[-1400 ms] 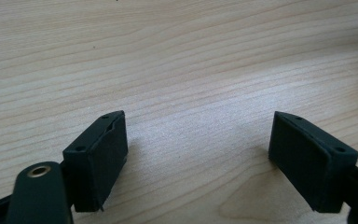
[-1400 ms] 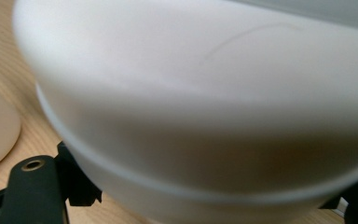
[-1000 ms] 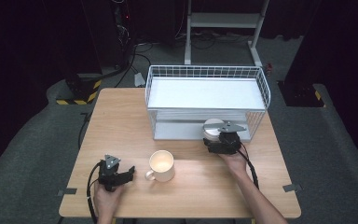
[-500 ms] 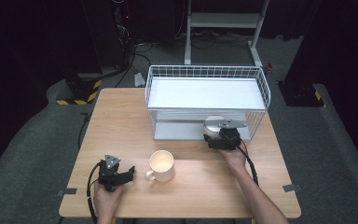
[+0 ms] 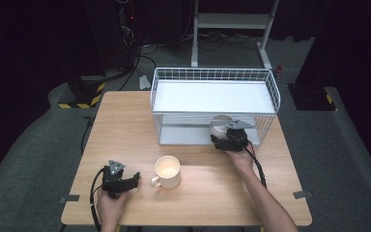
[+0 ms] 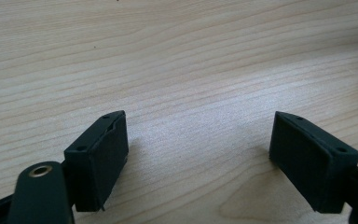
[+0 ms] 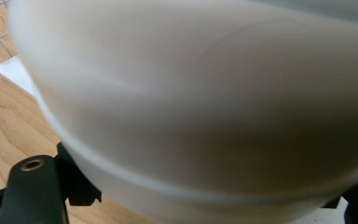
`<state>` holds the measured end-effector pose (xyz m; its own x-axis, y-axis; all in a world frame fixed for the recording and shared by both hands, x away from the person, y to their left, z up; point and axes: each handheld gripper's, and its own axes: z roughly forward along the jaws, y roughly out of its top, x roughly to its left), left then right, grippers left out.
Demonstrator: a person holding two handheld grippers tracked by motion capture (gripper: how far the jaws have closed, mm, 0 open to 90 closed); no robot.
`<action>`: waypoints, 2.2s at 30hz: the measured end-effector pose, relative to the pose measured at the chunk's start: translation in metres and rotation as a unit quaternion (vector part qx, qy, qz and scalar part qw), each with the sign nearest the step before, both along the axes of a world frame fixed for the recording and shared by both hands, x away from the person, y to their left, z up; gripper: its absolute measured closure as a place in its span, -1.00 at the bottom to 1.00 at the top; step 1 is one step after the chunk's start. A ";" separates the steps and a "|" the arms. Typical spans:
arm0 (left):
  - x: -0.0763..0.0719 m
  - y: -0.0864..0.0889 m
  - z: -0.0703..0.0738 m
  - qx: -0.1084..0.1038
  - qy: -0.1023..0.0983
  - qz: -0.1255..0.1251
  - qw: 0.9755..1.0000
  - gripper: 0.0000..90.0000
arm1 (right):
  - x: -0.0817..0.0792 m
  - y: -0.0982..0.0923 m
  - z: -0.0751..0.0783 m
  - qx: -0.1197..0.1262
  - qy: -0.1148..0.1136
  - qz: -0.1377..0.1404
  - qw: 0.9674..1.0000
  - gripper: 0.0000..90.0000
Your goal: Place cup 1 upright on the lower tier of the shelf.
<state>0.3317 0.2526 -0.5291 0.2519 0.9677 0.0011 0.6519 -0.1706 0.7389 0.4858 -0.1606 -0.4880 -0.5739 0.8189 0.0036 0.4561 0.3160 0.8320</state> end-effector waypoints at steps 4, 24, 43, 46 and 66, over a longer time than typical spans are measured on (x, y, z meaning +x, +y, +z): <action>0.000 0.000 0.000 0.000 0.000 0.000 1.000 -0.56 | 0.002 0.000 -0.001 0.001 -0.006 -0.002 1.000 -0.58; 0.000 0.000 0.000 0.000 0.000 0.000 1.000 -0.56 | -0.002 -0.004 -0.002 -0.006 0.015 -0.008 1.000 -0.65; 0.000 0.000 0.000 0.000 0.000 0.000 1.000 -0.56 | -0.006 -0.005 -0.011 0.003 0.018 -0.039 0.999 -0.55; 0.000 0.000 0.000 0.000 0.000 0.000 1.000 -0.56 | -0.003 -0.005 -0.013 0.009 0.026 -0.047 0.999 -0.51; 0.000 0.000 0.000 0.000 0.000 0.000 1.000 -0.56 | 0.017 0.002 -0.023 -0.001 0.022 -0.067 0.998 -0.12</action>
<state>0.3317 0.2525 -0.5290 0.2516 0.9678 0.0020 0.6519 -0.1710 0.7388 0.5029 -0.1582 -0.5107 -0.4587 0.8882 0.0257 0.5306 0.2506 0.8097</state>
